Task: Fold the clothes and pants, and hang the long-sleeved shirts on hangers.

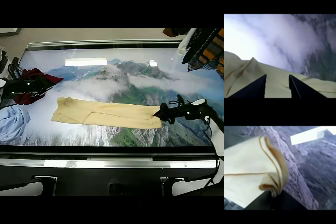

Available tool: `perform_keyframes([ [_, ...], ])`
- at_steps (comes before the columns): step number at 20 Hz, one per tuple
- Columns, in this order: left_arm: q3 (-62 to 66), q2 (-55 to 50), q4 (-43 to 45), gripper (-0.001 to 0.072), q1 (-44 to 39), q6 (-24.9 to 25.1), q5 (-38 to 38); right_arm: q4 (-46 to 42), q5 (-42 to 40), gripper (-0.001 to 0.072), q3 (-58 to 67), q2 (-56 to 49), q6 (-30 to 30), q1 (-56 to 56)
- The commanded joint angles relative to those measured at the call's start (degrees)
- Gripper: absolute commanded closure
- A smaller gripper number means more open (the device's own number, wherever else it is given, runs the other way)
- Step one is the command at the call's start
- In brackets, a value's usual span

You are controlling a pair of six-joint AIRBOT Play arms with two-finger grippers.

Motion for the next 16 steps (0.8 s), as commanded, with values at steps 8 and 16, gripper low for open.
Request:
perform_keyframes([
  [8, 0.0, -6.8, -0.2, 0.0692, -17.7, -6.7, 1.9, -18.3, 16.7, 0.0683, 19.8, 5.9, 13.7, 0.9],
  [16, 9.1, -22.7, -8.8, 0.0693, -44.8, -13.7, 13.0, -19.4, 29.0, 0.0683, 35.9, 9.9, 19.0, 0.9],
])
